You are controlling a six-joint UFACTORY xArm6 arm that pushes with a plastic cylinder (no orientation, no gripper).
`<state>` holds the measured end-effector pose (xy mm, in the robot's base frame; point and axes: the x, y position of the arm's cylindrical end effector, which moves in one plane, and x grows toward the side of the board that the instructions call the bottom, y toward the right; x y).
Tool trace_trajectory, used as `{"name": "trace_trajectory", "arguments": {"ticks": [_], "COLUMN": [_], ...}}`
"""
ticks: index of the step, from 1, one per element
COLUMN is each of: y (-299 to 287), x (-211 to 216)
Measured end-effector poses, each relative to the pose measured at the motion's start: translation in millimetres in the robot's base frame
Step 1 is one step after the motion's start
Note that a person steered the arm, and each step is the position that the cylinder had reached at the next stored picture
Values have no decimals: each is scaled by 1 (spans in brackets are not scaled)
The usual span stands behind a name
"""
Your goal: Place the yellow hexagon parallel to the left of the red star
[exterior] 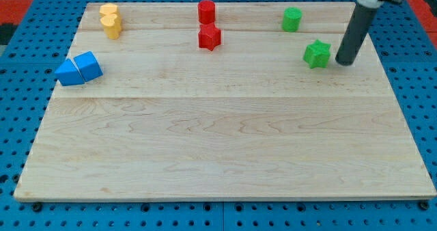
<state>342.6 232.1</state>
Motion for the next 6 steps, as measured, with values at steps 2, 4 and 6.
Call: {"name": "trace_trajectory", "arguments": {"ticks": [2, 4, 6], "y": [-36, 17, 5], "x": [21, 68, -118]}}
